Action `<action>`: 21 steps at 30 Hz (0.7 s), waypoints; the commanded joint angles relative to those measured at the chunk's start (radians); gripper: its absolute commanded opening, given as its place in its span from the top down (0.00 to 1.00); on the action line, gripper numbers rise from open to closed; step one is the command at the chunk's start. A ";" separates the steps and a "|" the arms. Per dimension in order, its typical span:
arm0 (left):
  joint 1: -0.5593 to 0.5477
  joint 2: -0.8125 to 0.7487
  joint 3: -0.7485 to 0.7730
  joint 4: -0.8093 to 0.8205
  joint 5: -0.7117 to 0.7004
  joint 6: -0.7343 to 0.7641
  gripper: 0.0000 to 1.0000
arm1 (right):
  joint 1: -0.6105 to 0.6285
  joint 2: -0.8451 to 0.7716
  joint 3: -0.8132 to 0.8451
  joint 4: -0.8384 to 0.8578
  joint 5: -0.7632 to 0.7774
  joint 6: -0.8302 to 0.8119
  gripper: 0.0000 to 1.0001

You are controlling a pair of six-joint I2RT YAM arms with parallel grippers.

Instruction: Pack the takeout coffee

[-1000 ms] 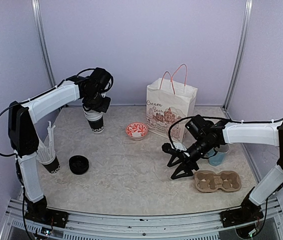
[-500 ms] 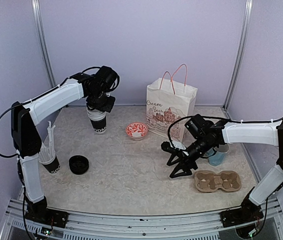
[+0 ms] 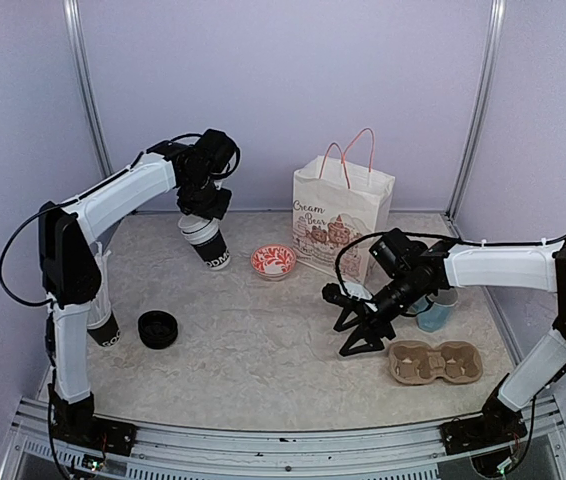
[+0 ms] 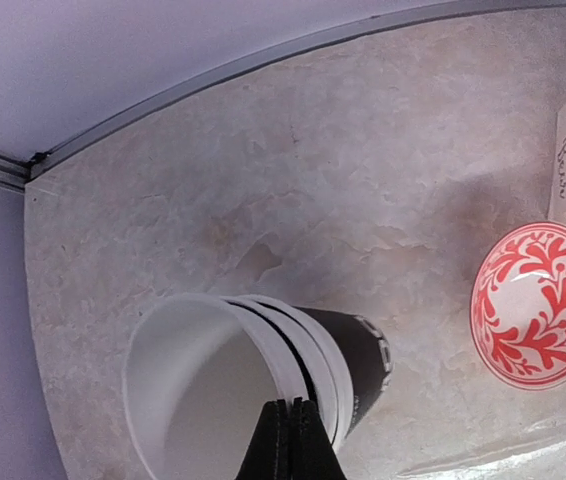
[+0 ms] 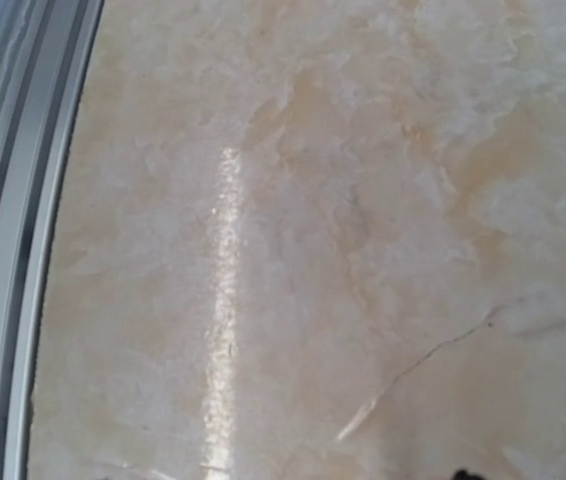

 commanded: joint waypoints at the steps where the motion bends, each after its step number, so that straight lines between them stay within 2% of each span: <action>1: 0.034 0.113 0.162 -0.146 -0.083 -0.037 1.00 | 0.014 0.005 0.009 0.000 -0.004 -0.006 0.29; 2: 0.029 0.101 0.108 -0.086 -0.061 -0.036 1.00 | 0.013 0.002 0.006 0.002 -0.002 -0.007 0.29; 3: 0.004 0.065 0.056 -0.027 -0.105 -0.020 1.00 | 0.013 0.001 0.004 0.002 -0.001 -0.006 0.29; 5: -0.013 0.012 0.027 0.007 -0.123 -0.010 1.00 | 0.012 0.002 0.003 0.003 0.002 -0.008 0.29; 7: -0.010 0.012 0.055 -0.026 -0.140 -0.016 1.00 | 0.013 0.005 0.006 0.002 0.004 -0.009 0.29; 9: -0.001 0.049 0.101 -0.072 -0.053 -0.026 1.00 | 0.012 0.012 0.013 -0.007 -0.001 -0.011 0.29; 10: -0.007 0.057 0.101 -0.069 -0.053 -0.028 1.00 | 0.013 0.012 0.013 -0.007 -0.003 -0.012 0.29; 15: -0.058 0.036 0.114 -0.093 -0.190 -0.049 1.00 | 0.013 0.002 0.005 -0.005 0.000 -0.013 0.29; 18: -0.057 0.000 0.120 -0.105 -0.223 -0.060 1.00 | 0.012 0.001 0.007 -0.007 -0.003 -0.014 0.29; 21: -0.065 -0.035 0.164 -0.175 -0.294 -0.086 1.00 | 0.013 0.003 0.009 -0.013 -0.005 -0.019 0.29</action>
